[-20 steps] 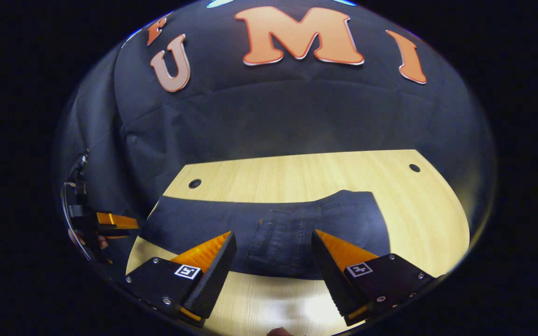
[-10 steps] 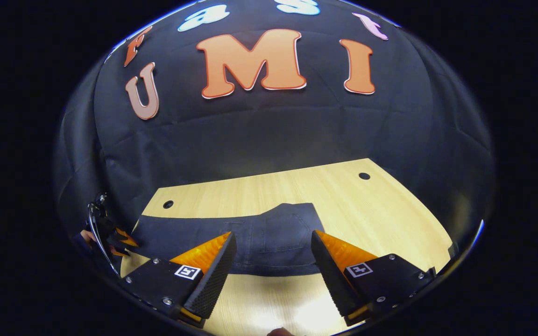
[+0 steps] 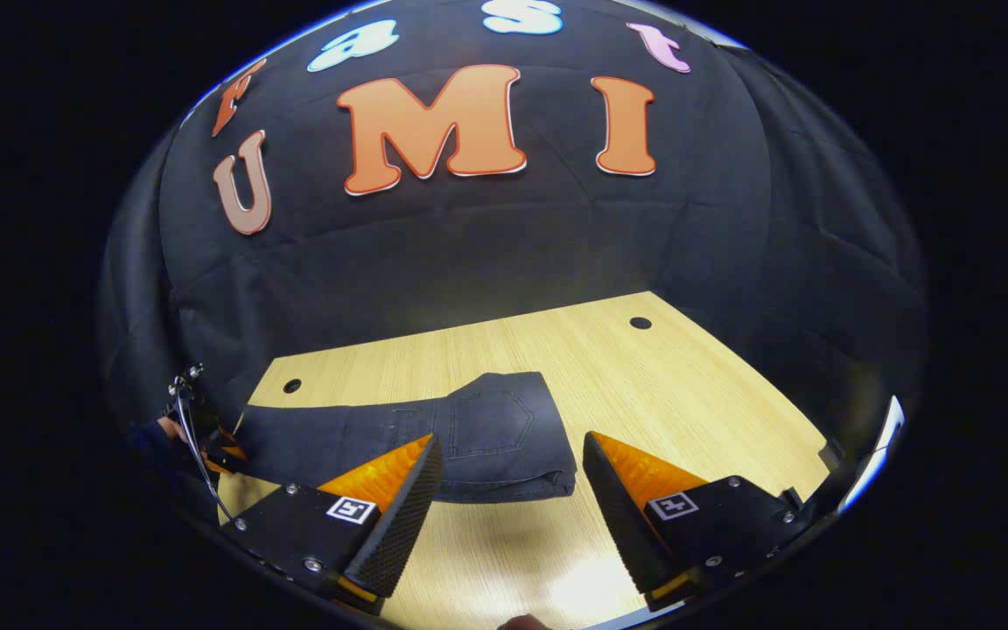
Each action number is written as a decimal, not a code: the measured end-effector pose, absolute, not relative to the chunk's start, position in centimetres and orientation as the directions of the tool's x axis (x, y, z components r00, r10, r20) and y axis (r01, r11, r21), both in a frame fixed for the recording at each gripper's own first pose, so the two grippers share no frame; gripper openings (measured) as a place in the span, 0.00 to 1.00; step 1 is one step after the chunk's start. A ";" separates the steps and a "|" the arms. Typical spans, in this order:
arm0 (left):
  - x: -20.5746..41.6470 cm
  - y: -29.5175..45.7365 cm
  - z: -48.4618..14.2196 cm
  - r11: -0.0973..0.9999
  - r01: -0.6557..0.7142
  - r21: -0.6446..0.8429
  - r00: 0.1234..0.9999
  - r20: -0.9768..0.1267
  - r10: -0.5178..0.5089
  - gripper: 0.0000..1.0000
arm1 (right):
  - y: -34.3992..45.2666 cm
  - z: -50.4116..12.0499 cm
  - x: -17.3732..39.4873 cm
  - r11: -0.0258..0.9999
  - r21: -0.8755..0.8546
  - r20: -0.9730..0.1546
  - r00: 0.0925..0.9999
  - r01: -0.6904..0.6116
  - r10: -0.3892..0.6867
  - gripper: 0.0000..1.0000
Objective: Grasp the waist and the cuffs of the jeans and fold them to make the two legs overlap; first hold the waist and fold one-third of the jeans toward the cuffs, then hold the cuffs and fold the remaining one-third in the same direction to finish folding.
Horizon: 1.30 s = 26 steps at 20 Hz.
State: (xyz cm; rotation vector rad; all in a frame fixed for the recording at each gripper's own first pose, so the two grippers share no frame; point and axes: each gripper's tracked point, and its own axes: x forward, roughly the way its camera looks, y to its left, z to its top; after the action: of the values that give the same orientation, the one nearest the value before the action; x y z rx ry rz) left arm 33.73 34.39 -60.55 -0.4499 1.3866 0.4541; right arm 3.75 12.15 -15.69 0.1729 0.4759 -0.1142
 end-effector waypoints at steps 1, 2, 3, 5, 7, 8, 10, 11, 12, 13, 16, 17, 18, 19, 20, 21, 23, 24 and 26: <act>34.1 33.9 -60.7 0.821 -0.566 -0.076 0.171 -0.985 0.027 0.44 | 11.9 -15.8 3.7 0.977 0.145 -0.467 0.881 0.157 -0.073 0.97; 34.7 34.1 -60.8 0.840 -0.535 -0.095 0.193 -0.981 0.012 0.21 | 11.8 -16.1 3.7 0.975 0.151 -0.471 0.879 0.162 -0.073 0.97; 35.3 34.2 -61.4 0.838 -0.530 -0.129 0.233 -0.972 -0.002 0.22 | 11.6 -16.2 3.7 0.974 0.151 -0.473 0.878 0.167 -0.077 0.97; 35.8 33.8 -59.6 0.859 -0.480 -0.179 0.297 -0.954 -0.033 0.10 | 11.5 -16.5 3.8 0.973 0.159 -0.481 0.874 0.170 -0.074 0.97; 35.6 33.6 -59.3 0.868 -0.447 -0.219 0.339 -0.939 -0.063 0.04 | 11.5 -16.6 3.9 0.975 0.158 -0.483 0.873 0.157 -0.062 0.97; 36.1 33.4 -58.7 0.864 -0.437 -0.250 0.376 -0.923 -0.078 0.05 | 11.5 -16.6 3.9 0.978 0.148 -0.484 0.873 0.147 -0.059 0.97; 36.8 33.3 -56.4 0.852 -0.414 -0.321 0.465 -0.879 -0.105 0.05 | 11.5 -16.6 4.1 0.982 0.134 -0.492 0.869 0.132 -0.050 0.98; 37.3 32.9 -54.8 0.858 -0.380 -0.345 0.510 -0.852 -0.116 0.05 | 11.5 -16.3 4.4 0.983 0.137 -0.487 0.872 0.126 -0.044 0.97; 37.3 32.7 -53.0 0.868 -0.345 -0.358 0.544 -0.829 -0.126 0.04 | 11.3 -16.1 4.7 0.982 0.138 -0.484 0.874 0.128 -0.045 0.97; 37.5 32.7 -51.3 0.877 -0.306 -0.371 0.578 -0.804 -0.139 0.04 | 11.2 -16.0 4.8 0.981 0.148 -0.483 0.875 0.125 -0.038 0.97; 38.7 33.9 -47.7 0.884 -0.237 -0.403 0.637 -0.752 -0.172 0.04 | 12.0 -16.3 5.2 0.983 0.163 -0.489 0.872 0.089 0.002 0.97; 38.6 34.3 -46.2 0.891 -0.204 -0.406 0.655 -0.733 -0.184 0.04 | 11.9 -16.3 5.4 0.986 0.148 -0.486 0.874 0.080 0.002 0.97; 38.8 34.5 -44.9 0.894 -0.180 -0.410 0.672 -0.715 -0.193 0.04 | 11.7 -16.1 5.7 0.988 0.139 -0.480 0.877 0.070 0.005 0.97; 39.0 34.6 -43.3 0.895 -0.157 -0.417 0.683 -0.700 -0.206 0.04 | 11.5 -16.1 5.9 0.989 0.135 -0.477 0.879 0.064 0.009 0.97; 39.2 34.6 -41.8 0.895 -0.136 -0.425 0.695 -0.684 -0.219 0.04 | 11.3 -16.0 6.0 0.989 0.139 -0.473 0.881 0.054 0.019 0.97; 39.6 34.8 -39.9 0.897 -0.111 -0.427 0.711 -0.665 -0.229 0.04 | 11.0 -15.8 6.2 0.989 0.141 -0.470 0.882 0.049 0.023 0.97; 39.6 34.1 -36.7 0.902 -0.064 -0.427 0.735 -0.631 -0.247 0.04 | 10.0 -15.6 6.6 0.990 0.133 -0.457 0.889 0.042 0.024 0.97; 39.0 32.8 -35.7 0.901 -0.043 -0.431 0.743 -0.617 -0.259 0.04 | 9.2 -15.5 6.7 0.991 0.129 -0.453 0.891 0.043 0.020 0.97; 38.5 30.8 -33.2 0.893 -0.014 -0.450 0.756 -0.589 -0.285 0.04 | 7.7 -15.4 6.9 0.990 0.133 -0.448 0.894 0.042 0.022 0.97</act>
State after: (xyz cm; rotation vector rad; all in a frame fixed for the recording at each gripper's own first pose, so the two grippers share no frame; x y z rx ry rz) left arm 38.47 30.81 -33.23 -0.4511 0.7037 -0.1534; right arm 6.94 7.70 -15.43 0.1409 0.4650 -0.0106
